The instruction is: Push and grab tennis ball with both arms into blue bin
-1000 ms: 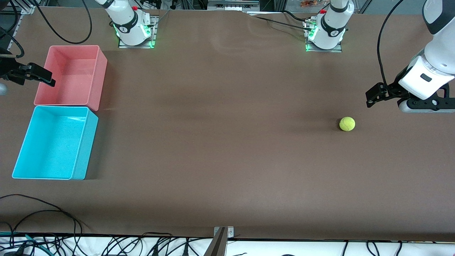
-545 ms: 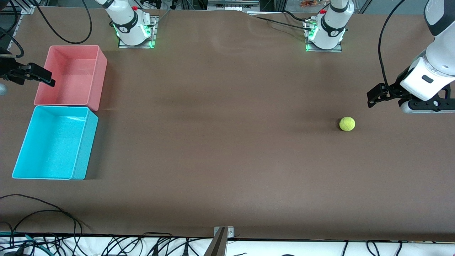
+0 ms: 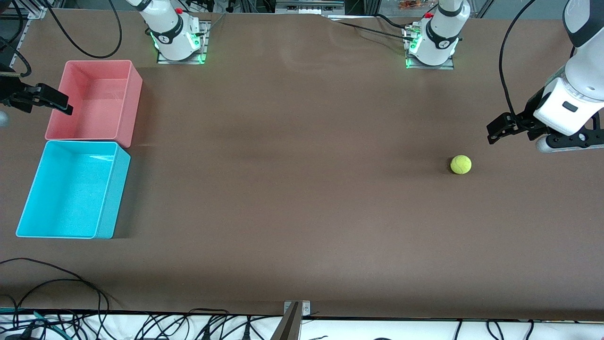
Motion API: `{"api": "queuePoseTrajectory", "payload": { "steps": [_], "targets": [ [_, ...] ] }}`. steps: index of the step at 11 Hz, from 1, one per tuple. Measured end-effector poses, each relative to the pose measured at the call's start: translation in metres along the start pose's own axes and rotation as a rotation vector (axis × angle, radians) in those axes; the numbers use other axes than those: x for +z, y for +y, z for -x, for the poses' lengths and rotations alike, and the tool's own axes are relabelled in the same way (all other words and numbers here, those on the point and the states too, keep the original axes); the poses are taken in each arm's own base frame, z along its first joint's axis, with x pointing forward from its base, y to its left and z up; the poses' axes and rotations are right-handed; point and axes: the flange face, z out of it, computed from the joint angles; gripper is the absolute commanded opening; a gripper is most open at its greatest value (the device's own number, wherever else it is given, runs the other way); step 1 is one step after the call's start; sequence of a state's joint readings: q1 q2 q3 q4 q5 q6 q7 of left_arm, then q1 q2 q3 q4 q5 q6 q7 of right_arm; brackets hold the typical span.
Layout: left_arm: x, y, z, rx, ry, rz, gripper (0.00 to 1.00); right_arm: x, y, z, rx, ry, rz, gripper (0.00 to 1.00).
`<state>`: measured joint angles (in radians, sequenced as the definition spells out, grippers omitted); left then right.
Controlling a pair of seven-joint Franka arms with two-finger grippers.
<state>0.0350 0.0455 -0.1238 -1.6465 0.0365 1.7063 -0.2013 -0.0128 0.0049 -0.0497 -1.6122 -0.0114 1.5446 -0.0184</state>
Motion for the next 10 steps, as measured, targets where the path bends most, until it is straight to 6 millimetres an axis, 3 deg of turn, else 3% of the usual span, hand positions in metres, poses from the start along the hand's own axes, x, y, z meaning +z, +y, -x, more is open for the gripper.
{"api": "queuePoseTrajectory", "payload": {
  "steps": [10],
  "targets": [
    [0.005,0.0,0.001,0.021,-0.025,-0.004,1.0,-0.03,0.016,0.002,0.03,0.051,-0.001,1.0]
  ]
}}
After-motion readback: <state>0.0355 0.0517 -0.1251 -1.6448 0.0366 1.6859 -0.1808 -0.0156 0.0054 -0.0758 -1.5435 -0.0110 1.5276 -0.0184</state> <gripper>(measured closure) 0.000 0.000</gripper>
